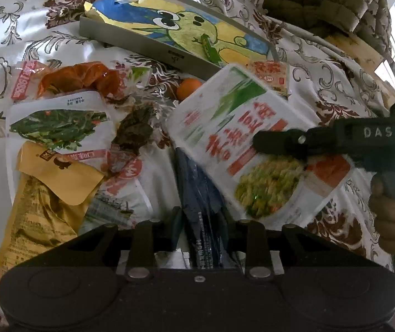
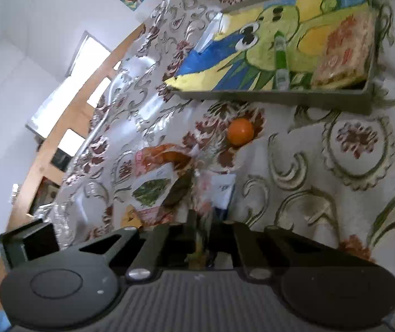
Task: Organize snacks
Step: 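Lift the spicy-bean pouch with the right tool while the left tool reaches the dark blue packet, then carry the spicy-bean pouch to the tray with the right tool while the left tool carries the dark blue packet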
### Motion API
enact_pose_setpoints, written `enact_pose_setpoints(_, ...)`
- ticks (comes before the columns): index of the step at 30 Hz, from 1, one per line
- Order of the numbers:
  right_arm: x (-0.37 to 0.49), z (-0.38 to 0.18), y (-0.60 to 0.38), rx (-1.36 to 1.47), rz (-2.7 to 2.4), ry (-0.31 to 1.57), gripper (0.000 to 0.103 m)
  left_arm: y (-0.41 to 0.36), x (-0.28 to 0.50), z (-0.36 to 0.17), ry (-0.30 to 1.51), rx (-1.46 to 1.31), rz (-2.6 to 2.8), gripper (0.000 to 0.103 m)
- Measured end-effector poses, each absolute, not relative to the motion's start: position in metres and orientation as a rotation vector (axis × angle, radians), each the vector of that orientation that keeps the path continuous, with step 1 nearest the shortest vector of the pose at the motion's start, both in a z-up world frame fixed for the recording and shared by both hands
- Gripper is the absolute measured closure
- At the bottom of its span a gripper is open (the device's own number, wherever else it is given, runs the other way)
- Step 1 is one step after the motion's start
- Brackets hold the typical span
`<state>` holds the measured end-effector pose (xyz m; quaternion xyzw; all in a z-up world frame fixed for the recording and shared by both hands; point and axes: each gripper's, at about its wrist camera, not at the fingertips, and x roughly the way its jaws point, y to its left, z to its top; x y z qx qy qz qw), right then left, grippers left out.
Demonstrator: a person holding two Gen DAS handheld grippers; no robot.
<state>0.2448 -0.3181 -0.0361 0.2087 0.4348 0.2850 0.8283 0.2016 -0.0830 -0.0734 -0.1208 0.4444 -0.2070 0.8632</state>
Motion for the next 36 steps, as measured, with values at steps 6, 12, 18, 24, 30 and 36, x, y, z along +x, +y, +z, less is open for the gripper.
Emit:
enact_pose_setpoints(6,0.233,-0.011,-0.335,0.290,0.460,0.780,0.098,-0.087,0.204,-0.073,0.936,-0.260,-0.459,0.052)
enact_pose_setpoints(12,0.232,-0.015,-0.339,0.264,0.432,0.807,0.097,-0.110,0.209,-0.069,0.931,-0.144,-0.436,0.052)
enact_pose_setpoints(18,0.234,-0.023,-0.326,0.248,0.470,0.849,0.097,-0.105,0.208,-0.068,0.932,-0.157,-0.418,0.060)
enact_pose_setpoints(24,0.235,-0.033,-0.315,0.228,0.489,0.901,0.091,-0.117,0.200,-0.066,0.903,-0.094,-0.378,0.070)
enact_pose_setpoints(30,0.229,-0.032,-0.305,0.187,0.491,0.880,0.096,-0.127,0.192,-0.061,0.887,-0.044,-0.342,0.079)
enact_pose_setpoints(36,0.216,-0.022,-0.294,0.140,0.502,0.825,0.098,-0.123,0.181,-0.051,0.857,-0.046,-0.325,0.083)
